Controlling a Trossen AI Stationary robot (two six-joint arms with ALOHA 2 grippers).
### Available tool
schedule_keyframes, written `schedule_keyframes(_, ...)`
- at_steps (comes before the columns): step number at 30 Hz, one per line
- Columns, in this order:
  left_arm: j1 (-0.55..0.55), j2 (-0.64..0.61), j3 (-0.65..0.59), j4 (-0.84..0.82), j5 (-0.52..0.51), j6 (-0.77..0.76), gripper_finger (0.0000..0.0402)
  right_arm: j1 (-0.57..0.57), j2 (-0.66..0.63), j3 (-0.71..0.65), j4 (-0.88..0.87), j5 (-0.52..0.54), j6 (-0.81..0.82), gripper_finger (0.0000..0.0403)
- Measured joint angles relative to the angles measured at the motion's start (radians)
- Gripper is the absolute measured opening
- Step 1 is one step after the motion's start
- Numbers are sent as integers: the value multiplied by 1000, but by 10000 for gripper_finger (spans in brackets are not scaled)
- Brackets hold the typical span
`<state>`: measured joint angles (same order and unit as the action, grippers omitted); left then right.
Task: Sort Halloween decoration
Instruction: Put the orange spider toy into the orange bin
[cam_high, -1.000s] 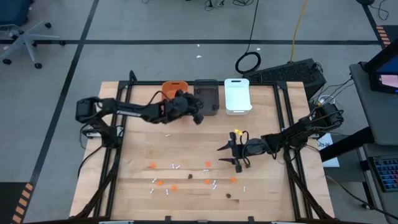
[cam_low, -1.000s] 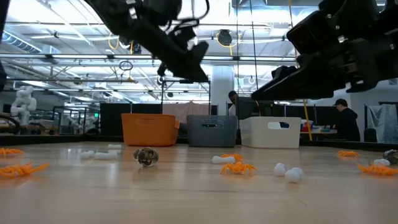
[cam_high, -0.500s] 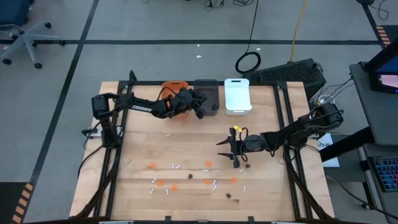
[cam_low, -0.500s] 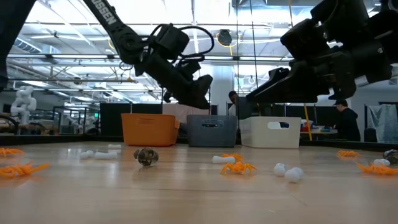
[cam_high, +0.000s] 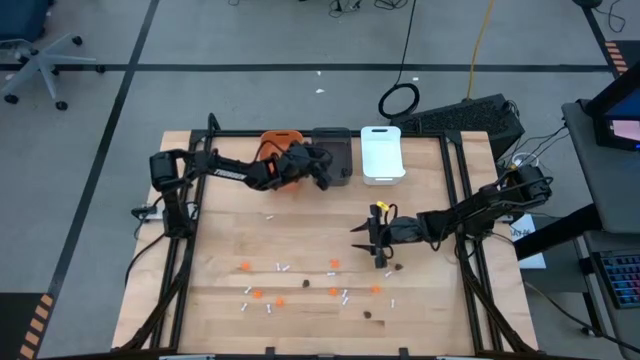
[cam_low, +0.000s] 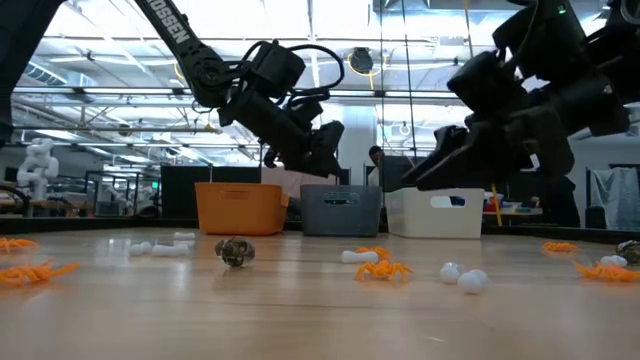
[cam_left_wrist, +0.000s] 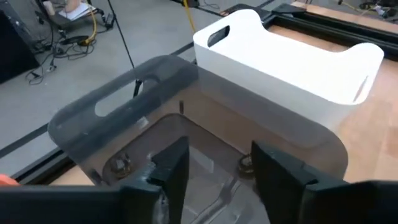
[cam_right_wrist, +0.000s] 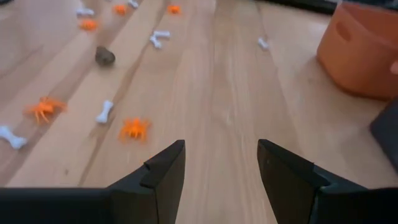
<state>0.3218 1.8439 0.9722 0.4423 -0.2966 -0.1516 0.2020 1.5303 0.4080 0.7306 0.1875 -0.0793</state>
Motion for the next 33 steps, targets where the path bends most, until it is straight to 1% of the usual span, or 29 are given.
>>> schedule_keyframes(3, -17, -7, 0, -14, 0, 0, 190, 0, 0, 0, -25, 4, 20, 185)
schedule_keyframes(5, -37, -17, 0, -15, 0, 0, 193, 1, 0, 0, -25, 28, 31, 185)
schedule_keyframes(9, -87, -78, 0, -66, -12, 1, 194, 10, 0, 0, -41, 67, 75, 185)
schedule_keyframes(12, -132, -148, 0, -167, -40, 1, 194, 20, -14, 0, -86, 77, 124, 185)
schedule_keyframes(16, -203, -238, 0, -309, -55, 0, 194, 44, -81, 0, -188, 78, 183, 185)
schedule_keyframes(18, -244, -276, 0, -368, -56, -18, 194, 59, -134, 0, -259, 78, 221, 185)
schedule_keyframes(21, -311, -305, 0, -413, -56, -40, 194, 85, -216, 1, -363, 78, 271, 185)
schedule_keyframes(23, -358, -311, -2, -426, -56, -50, 194, 102, -269, 1, -436, 81, 311, 185)
schedule_keyframes(27, -451, -310, -2, -436, -65, -53, 194, 151, -383, 0, -636, 106, 421, 185)
schedule_keyframes(33, -576, -309, -15, -409, -182, -111, 194, 224, -517, 0, -903, 107, 602, 184)
